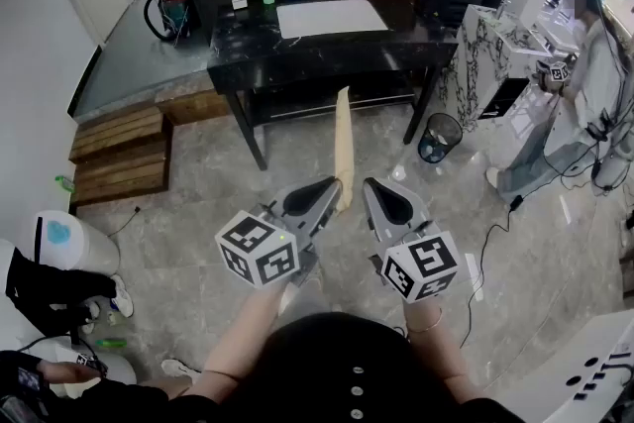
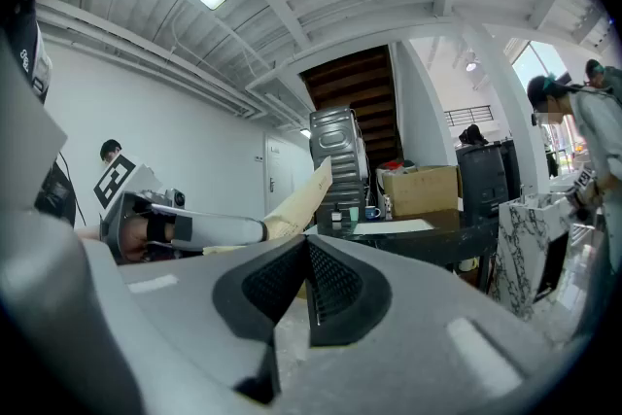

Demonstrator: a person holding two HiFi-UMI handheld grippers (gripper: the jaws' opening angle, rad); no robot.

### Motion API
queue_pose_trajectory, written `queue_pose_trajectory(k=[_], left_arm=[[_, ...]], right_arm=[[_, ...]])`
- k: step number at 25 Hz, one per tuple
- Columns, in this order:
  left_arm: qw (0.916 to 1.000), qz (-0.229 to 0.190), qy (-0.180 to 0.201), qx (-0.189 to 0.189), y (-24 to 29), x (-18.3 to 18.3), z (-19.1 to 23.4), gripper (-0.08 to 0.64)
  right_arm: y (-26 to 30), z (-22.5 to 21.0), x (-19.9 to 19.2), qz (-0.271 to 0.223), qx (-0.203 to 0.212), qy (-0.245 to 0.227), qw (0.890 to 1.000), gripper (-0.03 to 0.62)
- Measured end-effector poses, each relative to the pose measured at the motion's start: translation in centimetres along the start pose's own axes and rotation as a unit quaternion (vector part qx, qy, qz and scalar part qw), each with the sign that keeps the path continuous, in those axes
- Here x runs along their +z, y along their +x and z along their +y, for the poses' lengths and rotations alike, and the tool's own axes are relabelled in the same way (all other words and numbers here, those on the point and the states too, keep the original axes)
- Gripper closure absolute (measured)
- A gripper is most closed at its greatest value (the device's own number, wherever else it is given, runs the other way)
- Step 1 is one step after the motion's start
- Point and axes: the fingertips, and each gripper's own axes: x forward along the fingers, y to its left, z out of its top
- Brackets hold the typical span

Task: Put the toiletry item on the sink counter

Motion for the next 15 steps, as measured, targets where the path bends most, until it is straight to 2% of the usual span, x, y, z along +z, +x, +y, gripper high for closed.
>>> queue_pose_trajectory(k=[10,15], left_arm=[[1.0,0.007,-0.003,-0.005,-0.02,-0.57,-0.32,0.548],[1.0,0.0,-0.004,-0.002,0.1,-0.94,-0.39,0.548]], right_arm=[[-0.4,0.1,-0.24,0.002,-0.006,0.001,1.0,0.589],[-0.83,-0.36,-0.2,-0.017,-0.01,0.01,1.0,0.589]])
